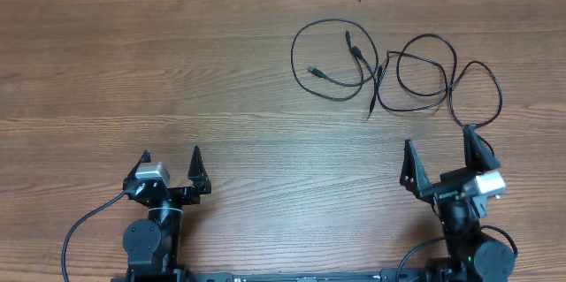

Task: Untangle cables

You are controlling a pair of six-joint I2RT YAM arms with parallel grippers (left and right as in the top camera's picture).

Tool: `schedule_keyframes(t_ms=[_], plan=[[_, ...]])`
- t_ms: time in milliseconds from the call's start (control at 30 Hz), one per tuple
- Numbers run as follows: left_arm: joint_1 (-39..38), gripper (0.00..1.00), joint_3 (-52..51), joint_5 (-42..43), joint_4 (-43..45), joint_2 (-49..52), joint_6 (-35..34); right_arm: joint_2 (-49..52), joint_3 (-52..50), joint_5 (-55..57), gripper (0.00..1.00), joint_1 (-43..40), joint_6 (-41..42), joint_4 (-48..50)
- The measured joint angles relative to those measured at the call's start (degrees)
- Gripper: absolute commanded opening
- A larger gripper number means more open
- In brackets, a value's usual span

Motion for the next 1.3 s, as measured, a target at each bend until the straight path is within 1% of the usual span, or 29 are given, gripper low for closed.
schedule_keyframes(t_ms=[100,333,367,1300], plan=[[0.0,1.0,0.0,0.0,0.02,0.0,0.0,0.02,0.0,-0.04,1.0,-0.11,0.46,-6.8],[0.0,0.99,0.0,0.0,0.0,0.0,0.0,0.02,0.02,0.22,1.0,-0.33,0.83,-19.45],[0.0,0.99,0.0,0.0,0.02,0.0,0.0,0.09,0.0,0.44,1.0,-0.33,0.85,-20.04],[0.0,1.0,0.0,0.0,0.02,0.0,0.0,0.02,0.0,2.16,1.0,-0.33,0.85,-20.09]])
